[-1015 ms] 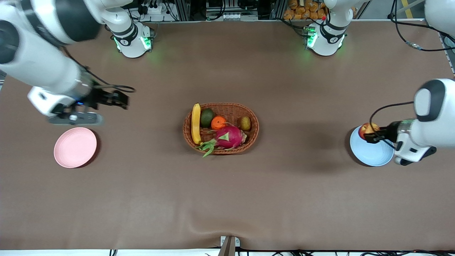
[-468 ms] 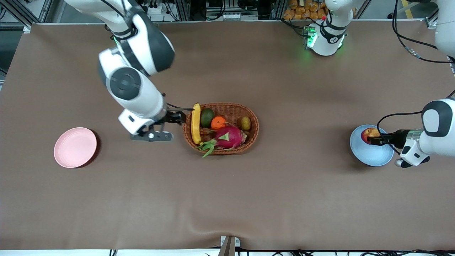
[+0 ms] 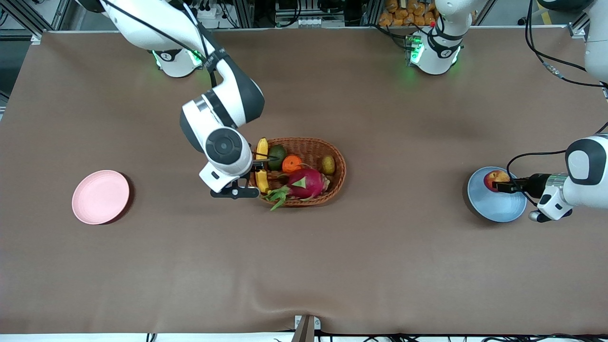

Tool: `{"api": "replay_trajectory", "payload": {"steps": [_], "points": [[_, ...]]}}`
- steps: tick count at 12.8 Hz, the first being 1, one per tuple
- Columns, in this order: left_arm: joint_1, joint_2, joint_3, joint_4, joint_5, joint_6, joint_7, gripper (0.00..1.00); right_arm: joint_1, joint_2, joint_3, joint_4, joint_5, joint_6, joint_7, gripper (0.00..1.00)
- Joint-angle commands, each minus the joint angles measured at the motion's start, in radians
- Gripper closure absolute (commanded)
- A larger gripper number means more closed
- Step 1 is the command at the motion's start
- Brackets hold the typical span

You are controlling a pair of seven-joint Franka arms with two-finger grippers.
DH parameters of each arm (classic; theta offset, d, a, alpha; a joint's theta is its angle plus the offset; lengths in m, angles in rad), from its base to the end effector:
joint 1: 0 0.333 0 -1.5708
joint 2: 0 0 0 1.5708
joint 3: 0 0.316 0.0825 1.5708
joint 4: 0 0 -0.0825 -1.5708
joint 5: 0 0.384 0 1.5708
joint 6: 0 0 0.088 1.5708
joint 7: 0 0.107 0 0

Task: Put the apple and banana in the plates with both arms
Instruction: 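Carry the apple to the blue plate while the right gripper reaches the banana, then release the apple on the blue plate while the right gripper grasps the banana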

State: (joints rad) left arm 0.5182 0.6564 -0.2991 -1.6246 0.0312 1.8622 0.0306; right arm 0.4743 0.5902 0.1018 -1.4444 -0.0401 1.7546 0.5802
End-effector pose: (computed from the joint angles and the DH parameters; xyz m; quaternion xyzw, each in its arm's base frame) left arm 0.6224 0.1604 0.2270 0.9731 0.0960 -0.1818 0.1040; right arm 0.5780 0.3578 0.3260 0.9904 -0.0002 -0.1211 0.0669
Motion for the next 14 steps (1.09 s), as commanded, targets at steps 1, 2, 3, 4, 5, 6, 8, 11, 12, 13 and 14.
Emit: {"api": "replay_trajectory", "payload": {"steps": [1,2,3,4,5,6,8,11,12,13,14], "points": [[0.011,-0.006,-0.014,0.012,-0.034,0.008,0.038,0.0,0.05,0.054,-0.005,0.013,-0.032,0.038,0.108,0.09],[0.008,-0.017,-0.015,0.029,-0.039,0.006,0.041,0.0,0.053,0.068,-0.007,0.012,-0.032,0.057,0.145,0.09],[0.003,-0.03,-0.02,0.058,-0.039,-0.003,0.038,0.0,0.066,0.082,-0.007,0.012,-0.035,0.059,0.156,0.09],[0.003,-0.052,-0.044,0.075,-0.039,-0.015,0.032,0.0,0.075,0.094,-0.008,0.013,-0.052,0.06,0.174,0.09],[0.003,-0.082,-0.067,0.091,-0.039,-0.032,0.025,0.0,0.073,0.097,-0.008,0.012,-0.066,0.06,0.19,0.11],[0.0,-0.11,-0.087,0.101,-0.039,-0.049,0.023,0.0,0.073,0.097,-0.008,0.01,-0.069,0.059,0.191,0.16],[0.0,-0.174,-0.147,0.112,-0.031,-0.064,-0.012,0.0,0.073,0.112,-0.008,0.01,-0.07,0.062,0.194,0.17],[0.0,-0.299,-0.235,0.111,-0.024,-0.115,-0.113,0.0,0.076,0.146,-0.008,0.009,-0.076,0.101,0.211,0.17],[0.0,-0.343,-0.256,0.111,-0.024,-0.148,-0.138,0.0,0.081,0.154,-0.008,0.009,-0.084,0.102,0.222,0.17],[0.0,-0.389,-0.278,0.111,-0.022,-0.173,-0.158,0.0,0.083,0.155,-0.008,0.009,-0.084,0.103,0.224,0.17],[-0.001,-0.424,-0.29,0.108,-0.022,-0.182,-0.164,0.0,0.084,0.155,-0.008,0.009,-0.084,0.103,0.224,0.17]]}}
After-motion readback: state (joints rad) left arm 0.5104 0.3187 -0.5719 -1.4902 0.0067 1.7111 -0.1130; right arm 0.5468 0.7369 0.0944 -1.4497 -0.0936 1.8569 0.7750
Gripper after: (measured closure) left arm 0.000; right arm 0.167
